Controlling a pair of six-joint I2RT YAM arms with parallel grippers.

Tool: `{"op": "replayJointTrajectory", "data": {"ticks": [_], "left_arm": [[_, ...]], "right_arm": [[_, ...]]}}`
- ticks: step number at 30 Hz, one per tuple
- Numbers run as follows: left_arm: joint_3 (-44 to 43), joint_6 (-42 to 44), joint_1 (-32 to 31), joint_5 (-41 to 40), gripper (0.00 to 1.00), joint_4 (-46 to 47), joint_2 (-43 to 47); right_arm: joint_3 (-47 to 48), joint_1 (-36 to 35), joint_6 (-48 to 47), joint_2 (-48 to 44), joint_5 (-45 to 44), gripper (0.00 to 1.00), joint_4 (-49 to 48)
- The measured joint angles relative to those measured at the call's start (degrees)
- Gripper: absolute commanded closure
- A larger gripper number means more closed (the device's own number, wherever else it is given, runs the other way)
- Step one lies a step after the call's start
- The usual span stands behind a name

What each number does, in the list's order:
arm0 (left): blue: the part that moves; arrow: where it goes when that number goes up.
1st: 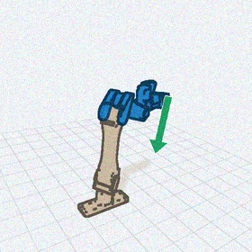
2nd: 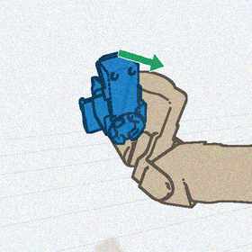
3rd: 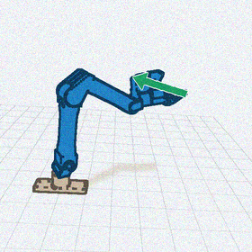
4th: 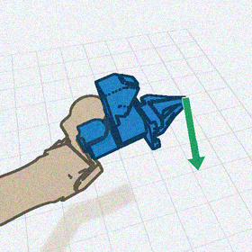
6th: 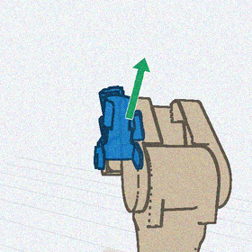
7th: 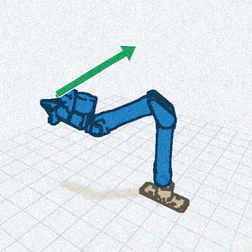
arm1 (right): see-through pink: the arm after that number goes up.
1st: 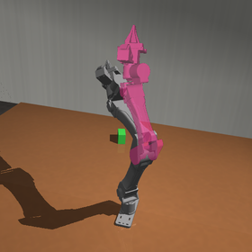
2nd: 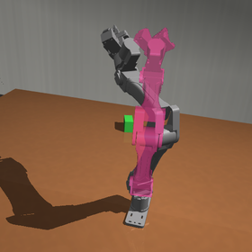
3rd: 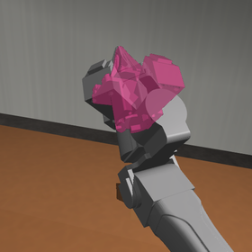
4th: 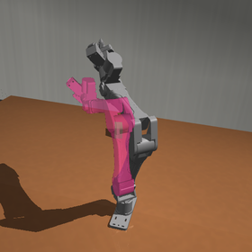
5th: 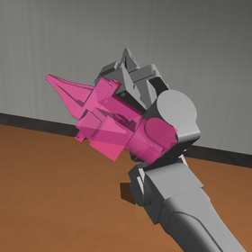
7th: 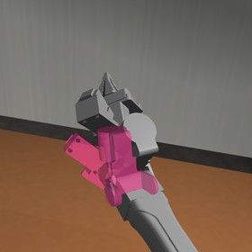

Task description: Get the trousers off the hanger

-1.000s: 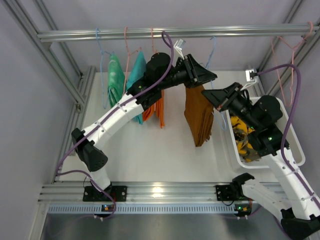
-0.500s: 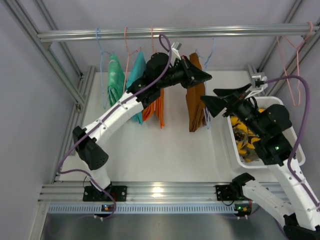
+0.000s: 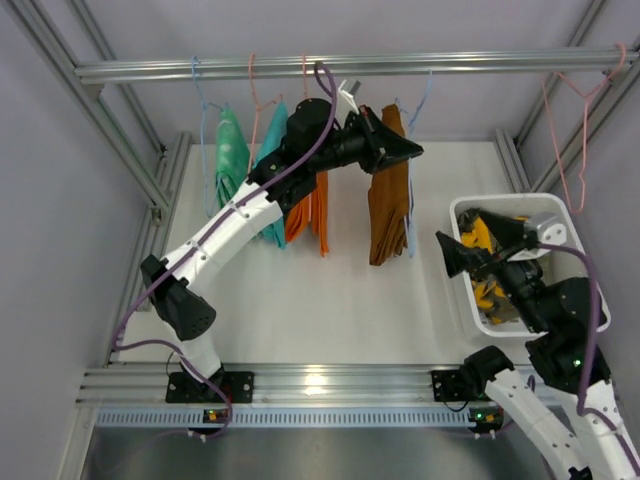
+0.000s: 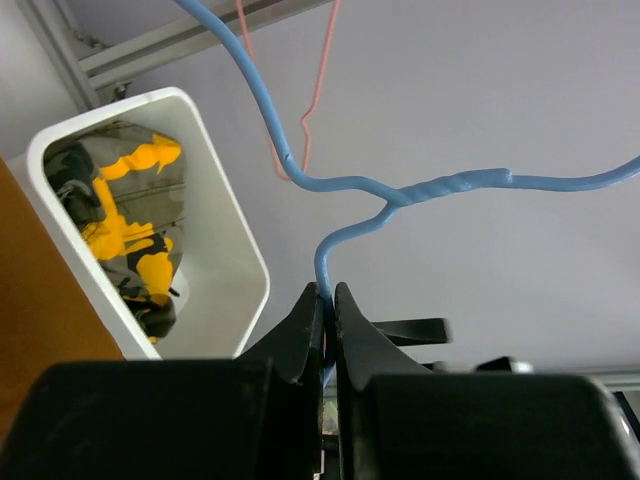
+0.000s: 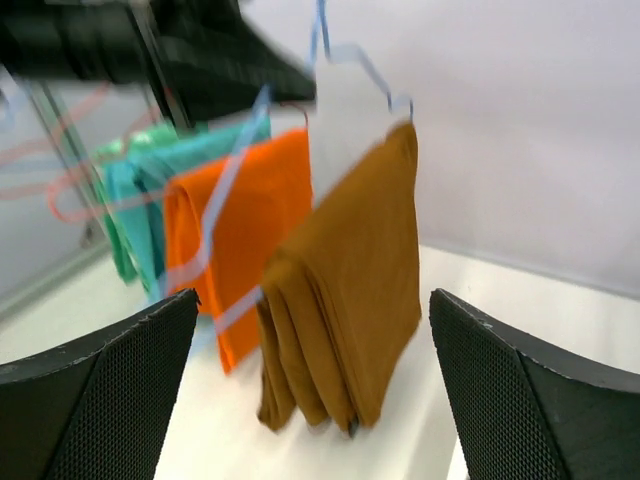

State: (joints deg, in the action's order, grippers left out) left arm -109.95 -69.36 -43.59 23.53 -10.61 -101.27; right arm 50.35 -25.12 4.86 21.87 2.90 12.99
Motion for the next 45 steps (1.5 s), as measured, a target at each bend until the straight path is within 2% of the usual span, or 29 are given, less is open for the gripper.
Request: {"op": "replayJointTrajectory", "data": {"ticks": [8,14,18,26,34,45], "left_arm": [[-10.05,-1.29,-0.04,0.28,1.0,-0.59,0.0],[-14.32,-2.95,-0.04,0.98,1.0,-1.01,0.02],[-16.2,-4.26,-0.04,1.05,1.0,-1.77,-0.04],[-16.92,-5.07,-0.04,1.09,1.0,-3.28,-0.04],[-16.92,-5.29,-0.04,1.07,1.0,-3.43,-0.04],[-16.92,-5.6,-0.04,1.07,1.0,-3.63,-0.04]], "right_arm": [[-15.8,0.0,-6.54,-6.91,2.4,0.01,1.49],[-20.98,0.0,-8.85,-6.75,6.45,0.01,-0.79],[-25.22,0.0,-10.05,-5.03,8.59,0.01,-5.81],[-25.97,-0.02,-9.77,5.11,12.15,0.01,-16.9],[-24.26,-1.95,-8.94,11.19,13.7,0.0,-22.71],[-22.8,-4.7,-11.08,15.43,6.25,0.04,-25.53]]}}
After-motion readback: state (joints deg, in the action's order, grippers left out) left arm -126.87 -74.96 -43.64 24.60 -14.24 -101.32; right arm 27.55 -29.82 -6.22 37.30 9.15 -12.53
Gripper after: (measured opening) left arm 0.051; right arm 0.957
